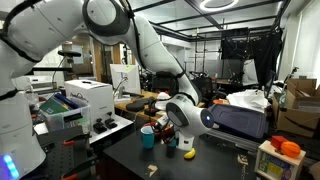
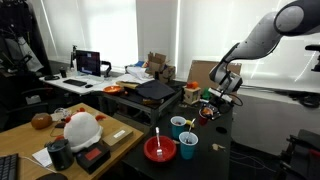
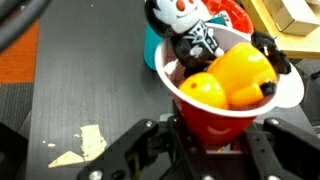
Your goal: Pick the blue cup and pour some of its contents in the bowl
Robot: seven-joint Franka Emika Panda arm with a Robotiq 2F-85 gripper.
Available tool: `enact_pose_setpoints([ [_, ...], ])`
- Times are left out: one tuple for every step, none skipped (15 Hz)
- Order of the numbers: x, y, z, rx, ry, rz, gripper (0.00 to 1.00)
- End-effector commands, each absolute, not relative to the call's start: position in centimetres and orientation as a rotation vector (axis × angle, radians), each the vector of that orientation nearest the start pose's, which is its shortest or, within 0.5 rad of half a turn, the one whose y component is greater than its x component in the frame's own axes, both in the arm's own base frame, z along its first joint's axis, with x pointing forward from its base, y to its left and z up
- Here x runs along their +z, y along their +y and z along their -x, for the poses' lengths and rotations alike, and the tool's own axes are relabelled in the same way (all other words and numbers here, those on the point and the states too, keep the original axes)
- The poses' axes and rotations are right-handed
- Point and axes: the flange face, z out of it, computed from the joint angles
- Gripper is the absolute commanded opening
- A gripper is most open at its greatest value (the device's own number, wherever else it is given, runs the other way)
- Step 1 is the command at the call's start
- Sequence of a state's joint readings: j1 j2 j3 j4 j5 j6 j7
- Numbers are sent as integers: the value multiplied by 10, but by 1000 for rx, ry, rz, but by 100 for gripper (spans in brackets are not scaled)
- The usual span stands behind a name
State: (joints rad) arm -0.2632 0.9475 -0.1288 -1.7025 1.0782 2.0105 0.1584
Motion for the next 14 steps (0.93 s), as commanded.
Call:
enact_pose_setpoints([
  [53,-171,-559,585,1425,1892,8],
  [57,-167,-558,597,1420,1902,8],
  [60,-165,-557,604,1413,1911,8],
  [63,-162,-556,610,1407,1920,8],
  [66,-159,-555,619,1402,1926,8],
  [69,-156,-555,624,1397,1932,8],
  [73,-153,-553,627,1398,1936,8],
  [77,-150,-552,630,1396,1939,8],
  [82,-147,-552,628,1396,1938,8],
  [86,-145,-551,626,1392,1938,8],
  [91,-142,-551,623,1388,1937,8],
  [96,-139,-550,624,1385,1936,8],
  [102,-136,-550,624,1387,1933,8],
  [108,-133,-550,621,1391,1932,8],
])
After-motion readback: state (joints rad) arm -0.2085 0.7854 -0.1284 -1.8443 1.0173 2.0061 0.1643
